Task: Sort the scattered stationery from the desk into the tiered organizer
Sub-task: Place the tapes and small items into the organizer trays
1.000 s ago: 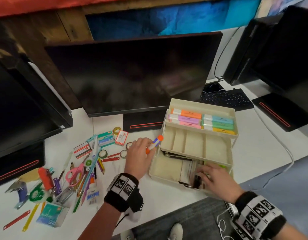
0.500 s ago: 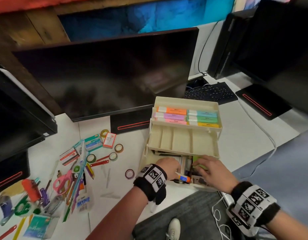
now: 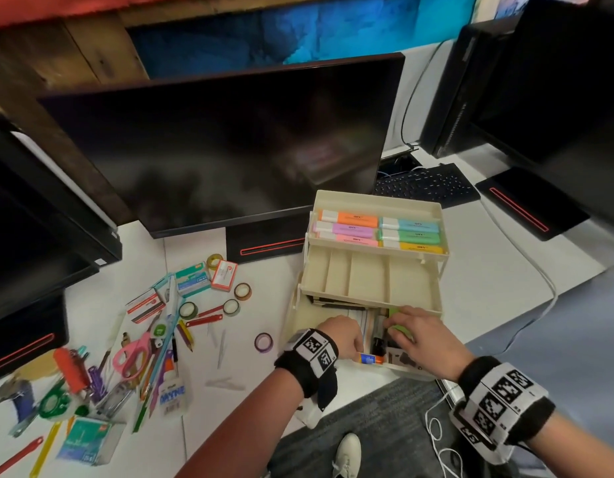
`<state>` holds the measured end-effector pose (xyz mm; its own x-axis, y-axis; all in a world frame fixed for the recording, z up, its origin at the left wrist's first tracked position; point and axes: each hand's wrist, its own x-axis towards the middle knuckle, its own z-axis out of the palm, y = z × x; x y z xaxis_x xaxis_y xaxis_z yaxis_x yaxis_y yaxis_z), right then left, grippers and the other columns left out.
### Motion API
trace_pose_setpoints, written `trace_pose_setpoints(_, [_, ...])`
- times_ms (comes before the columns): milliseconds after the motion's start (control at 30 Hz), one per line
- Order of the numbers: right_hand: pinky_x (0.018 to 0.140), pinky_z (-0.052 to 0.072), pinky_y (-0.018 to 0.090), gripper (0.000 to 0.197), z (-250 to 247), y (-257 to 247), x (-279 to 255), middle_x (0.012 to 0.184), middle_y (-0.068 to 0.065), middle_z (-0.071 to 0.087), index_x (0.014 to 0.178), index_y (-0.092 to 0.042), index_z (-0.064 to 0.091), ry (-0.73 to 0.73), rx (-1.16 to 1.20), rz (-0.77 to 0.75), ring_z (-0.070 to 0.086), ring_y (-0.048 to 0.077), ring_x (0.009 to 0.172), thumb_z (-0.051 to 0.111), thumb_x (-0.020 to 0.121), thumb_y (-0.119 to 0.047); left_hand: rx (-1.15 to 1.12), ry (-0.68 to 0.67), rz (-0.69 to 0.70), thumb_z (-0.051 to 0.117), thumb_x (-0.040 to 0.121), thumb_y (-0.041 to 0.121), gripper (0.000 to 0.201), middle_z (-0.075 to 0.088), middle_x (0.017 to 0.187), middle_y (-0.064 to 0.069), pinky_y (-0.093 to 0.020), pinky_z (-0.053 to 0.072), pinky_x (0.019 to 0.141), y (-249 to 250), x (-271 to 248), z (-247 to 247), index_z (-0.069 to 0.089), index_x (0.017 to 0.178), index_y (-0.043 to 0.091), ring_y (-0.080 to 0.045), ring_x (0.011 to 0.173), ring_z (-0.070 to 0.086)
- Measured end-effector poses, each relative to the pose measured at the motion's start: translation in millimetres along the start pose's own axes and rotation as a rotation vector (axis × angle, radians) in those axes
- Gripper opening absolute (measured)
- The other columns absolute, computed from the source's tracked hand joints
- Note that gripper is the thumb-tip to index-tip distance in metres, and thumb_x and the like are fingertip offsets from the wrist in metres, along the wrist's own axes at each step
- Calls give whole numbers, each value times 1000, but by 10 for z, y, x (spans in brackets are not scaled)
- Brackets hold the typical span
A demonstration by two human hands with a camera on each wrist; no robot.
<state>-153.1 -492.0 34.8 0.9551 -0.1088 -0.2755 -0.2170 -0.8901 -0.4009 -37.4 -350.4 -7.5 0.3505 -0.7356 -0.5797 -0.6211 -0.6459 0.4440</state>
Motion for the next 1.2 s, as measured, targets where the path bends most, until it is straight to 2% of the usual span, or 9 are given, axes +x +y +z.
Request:
trace_pose_setpoints(200, [91,40,31,22,-5,-96,48,103,-15,49,112,-25,61,13,0,-55,51,14,104,46,96,-27,-51,42,-78,70,82,25,29,67,115,-6,-36,50,94,2,-38,70,70,109,16,-26,105,61])
trace_pose_setpoints(300, [87,40,28,21,-12,-157,83,99,-19,43,110,-27,60,7,-40,-73,52,14,102,44,96,-29,-79,78,-77,68,83,28,26,68,110,-8,-35,51,88,5,-92,79,70,105,15,-29,102,63])
trace_pose_setpoints(500, [88,43,29,23,-4,-312,161,103,-14,51,113,-27,60,-13,-32,-115,54,13,101,46,95,-28,-90,224,-38,53,90,25,27,63,110,-17,-37,47,81,-63,-258,86,69,102,8,-35,100,59])
trace_pose_setpoints(567, [87,44,29,23,-12,-376,204,104,-13,52,114,-27,60,-24,-19,-115,55,13,100,45,96,-27,-76,218,-57,50,92,25,30,60,110,-20,-37,46,79,-73,-295,84,67,103,2,-37,100,58])
trace_pose_setpoints(767, [88,44,33,25,-6,-418,249,109,-5,58,115,-26,60,-8,-8,-62,56,17,101,44,96,-23,-75,118,-55,38,96,10,30,56,119,-25,-39,42,90,-76,-282,45,60,109,-7,-38,111,53])
trace_pose_setpoints(900, [87,45,33,24,64,-345,148,111,-5,61,111,-25,62,-1,-33,-54,58,19,103,45,95,-19,-44,69,-19,40,95,12,32,51,128,-20,-39,40,95,-10,-244,-11,61,118,2,-36,117,49])
trace_pose_setpoints(967, [87,44,34,25,103,-301,112,111,-4,59,110,-26,61,-45,-73,-23,56,21,105,42,96,-20,-51,71,-9,41,94,11,31,53,128,-18,-37,41,95,-14,-204,-11,64,115,7,-34,117,50])
trace_pose_setpoints(1100, [86,35,36,29,148,-251,102,112,-4,60,111,-29,59,-176,-198,12,53,21,108,34,97,-23,-133,116,-31,46,87,8,29,65,113,-10,-30,45,88,-97,-163,28,71,102,14,-30,105,59])
trace_pose_setpoints(1200, [82,31,34,28,197,-248,116,111,-3,64,111,-30,56,-218,-252,11,55,20,108,32,97,-27,-144,125,-31,47,87,10,28,68,107,-10,-32,48,89,-138,-155,45,72,98,13,-30,101,61])
